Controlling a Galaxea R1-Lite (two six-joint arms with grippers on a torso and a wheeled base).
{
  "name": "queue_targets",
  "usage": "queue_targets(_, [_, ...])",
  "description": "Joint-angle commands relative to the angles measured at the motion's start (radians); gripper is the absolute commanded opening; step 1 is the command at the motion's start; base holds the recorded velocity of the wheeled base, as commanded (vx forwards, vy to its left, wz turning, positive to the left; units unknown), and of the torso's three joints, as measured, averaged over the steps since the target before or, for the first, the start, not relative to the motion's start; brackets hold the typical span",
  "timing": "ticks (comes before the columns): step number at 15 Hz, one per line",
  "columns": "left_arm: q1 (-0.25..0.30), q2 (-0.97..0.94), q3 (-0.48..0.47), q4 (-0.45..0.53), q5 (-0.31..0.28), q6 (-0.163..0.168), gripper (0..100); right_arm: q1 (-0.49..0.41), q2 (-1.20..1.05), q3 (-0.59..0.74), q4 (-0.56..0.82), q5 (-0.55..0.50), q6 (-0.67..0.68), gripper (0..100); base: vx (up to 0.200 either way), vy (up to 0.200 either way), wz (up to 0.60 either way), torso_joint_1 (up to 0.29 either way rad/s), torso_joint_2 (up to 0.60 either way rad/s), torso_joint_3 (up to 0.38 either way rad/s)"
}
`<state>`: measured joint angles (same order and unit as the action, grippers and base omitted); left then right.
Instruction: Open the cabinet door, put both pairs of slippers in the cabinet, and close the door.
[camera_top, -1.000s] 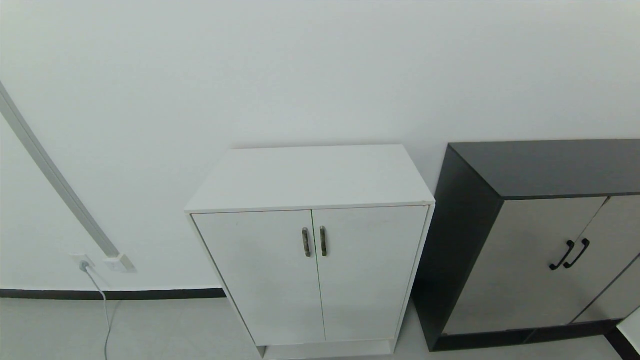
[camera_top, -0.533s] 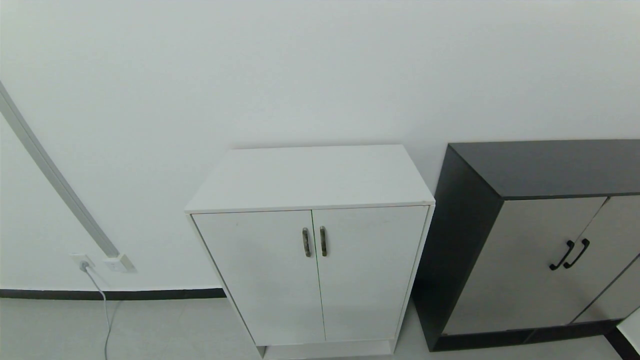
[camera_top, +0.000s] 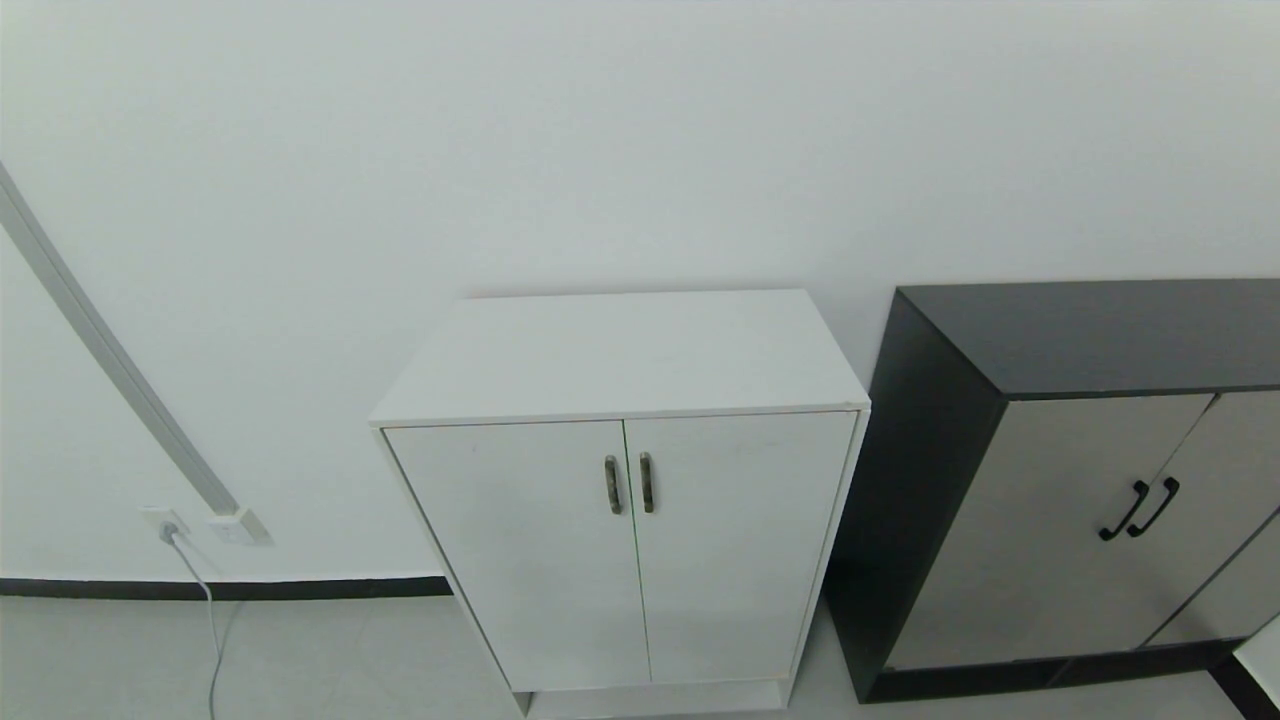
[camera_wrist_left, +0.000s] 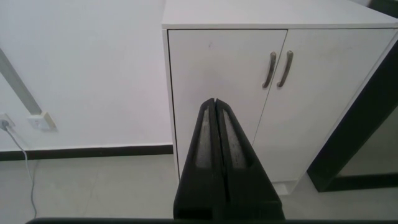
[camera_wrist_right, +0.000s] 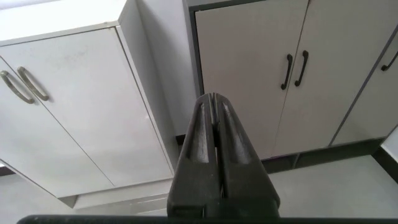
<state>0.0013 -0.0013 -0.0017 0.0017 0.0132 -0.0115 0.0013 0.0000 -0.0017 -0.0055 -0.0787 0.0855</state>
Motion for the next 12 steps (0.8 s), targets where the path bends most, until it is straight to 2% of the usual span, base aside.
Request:
queue_targets(1, [0.000,0.001,0.000,0.000,0.001,0.001,0,0.000,0.000,0.000,-0.001,-0.001,0.000,0,0.000,0.000,0.00,0.000,0.00,0.000])
queue_targets(12, [0.000,0.001,0.000,0.000,-0.001,0.002,0,-0.001,0.000,0.002,-0.004,-0.003,0.007,0,0.000,0.000,0.00,0.000,0.00,0.000])
